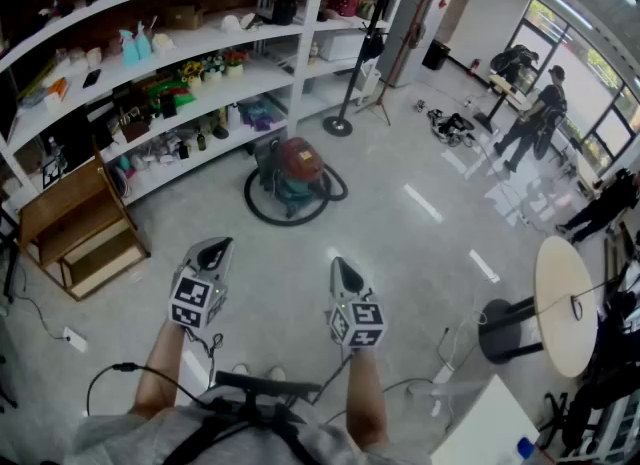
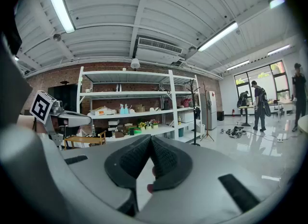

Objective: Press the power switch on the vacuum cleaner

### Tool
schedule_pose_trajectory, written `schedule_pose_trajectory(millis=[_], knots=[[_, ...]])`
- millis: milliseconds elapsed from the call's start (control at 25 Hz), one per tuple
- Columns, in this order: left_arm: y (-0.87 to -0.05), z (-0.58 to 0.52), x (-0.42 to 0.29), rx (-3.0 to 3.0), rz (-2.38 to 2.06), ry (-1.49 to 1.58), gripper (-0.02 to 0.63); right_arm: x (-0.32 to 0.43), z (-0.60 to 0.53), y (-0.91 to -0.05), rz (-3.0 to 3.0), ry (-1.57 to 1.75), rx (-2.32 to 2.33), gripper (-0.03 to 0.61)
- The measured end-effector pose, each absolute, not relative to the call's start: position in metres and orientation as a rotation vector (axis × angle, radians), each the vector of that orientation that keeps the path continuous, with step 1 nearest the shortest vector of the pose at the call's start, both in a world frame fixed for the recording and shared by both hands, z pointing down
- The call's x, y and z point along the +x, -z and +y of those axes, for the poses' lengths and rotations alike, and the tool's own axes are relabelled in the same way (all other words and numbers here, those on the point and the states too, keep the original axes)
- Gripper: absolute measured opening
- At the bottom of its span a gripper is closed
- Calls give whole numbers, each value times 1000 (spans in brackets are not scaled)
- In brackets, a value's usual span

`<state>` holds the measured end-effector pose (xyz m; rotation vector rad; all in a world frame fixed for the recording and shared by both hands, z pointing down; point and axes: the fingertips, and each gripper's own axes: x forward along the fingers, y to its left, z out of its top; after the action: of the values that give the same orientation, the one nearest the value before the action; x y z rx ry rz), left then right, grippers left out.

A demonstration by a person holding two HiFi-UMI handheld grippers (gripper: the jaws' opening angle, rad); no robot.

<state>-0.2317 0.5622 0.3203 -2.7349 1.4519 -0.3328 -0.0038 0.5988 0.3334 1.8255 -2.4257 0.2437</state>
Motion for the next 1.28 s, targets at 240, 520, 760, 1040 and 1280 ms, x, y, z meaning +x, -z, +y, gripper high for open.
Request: schedule_pose_trajectory(millis=[240,520,760,1040,1280], knots=[[-324,559,-219,-2742,1441,338,6,7,597,-334,-2458,-270,1828,12],[-331,556,-199,-2736,1443,358,6,25,597,-336,-2459,-259,1818,12],[-336,562,-178,-2736,1430,383,6,45,598,-344,-2468,-263,1793,12],[-339,550,-161,-2752,1424,395,6,56,589,-350,-2479,-288,1789,12],[-338,512,-148,-2782,1380,393,6,62,555,-350,-2467,-301,1805,12]])
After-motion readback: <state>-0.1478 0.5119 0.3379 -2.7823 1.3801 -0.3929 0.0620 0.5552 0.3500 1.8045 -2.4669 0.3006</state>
